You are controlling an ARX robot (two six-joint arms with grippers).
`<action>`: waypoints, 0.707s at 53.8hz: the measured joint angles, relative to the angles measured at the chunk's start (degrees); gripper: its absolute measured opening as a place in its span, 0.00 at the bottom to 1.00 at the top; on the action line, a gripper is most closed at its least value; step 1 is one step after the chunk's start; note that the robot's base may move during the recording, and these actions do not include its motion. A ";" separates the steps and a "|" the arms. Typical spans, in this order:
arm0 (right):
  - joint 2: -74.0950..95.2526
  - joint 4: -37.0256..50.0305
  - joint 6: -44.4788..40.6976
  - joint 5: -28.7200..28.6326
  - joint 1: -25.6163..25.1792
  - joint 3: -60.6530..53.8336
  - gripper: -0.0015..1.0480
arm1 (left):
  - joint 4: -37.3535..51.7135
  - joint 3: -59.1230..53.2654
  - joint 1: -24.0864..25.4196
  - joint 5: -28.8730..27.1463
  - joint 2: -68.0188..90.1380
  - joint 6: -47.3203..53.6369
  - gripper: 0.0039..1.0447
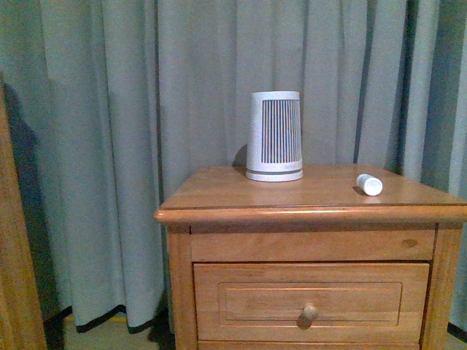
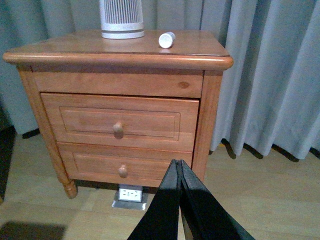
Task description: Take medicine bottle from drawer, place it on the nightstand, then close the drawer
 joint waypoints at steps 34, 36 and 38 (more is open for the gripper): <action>-0.04 0.00 -0.02 0.00 0.00 0.00 0.94 | 0.00 0.00 0.00 0.00 0.00 0.02 0.94; -0.07 0.00 -0.02 0.00 0.00 0.00 0.93 | 0.00 0.00 0.00 0.00 0.00 0.02 0.94; -0.07 0.00 -0.02 0.00 0.00 0.00 0.93 | 0.00 0.00 0.00 0.00 0.00 0.02 0.94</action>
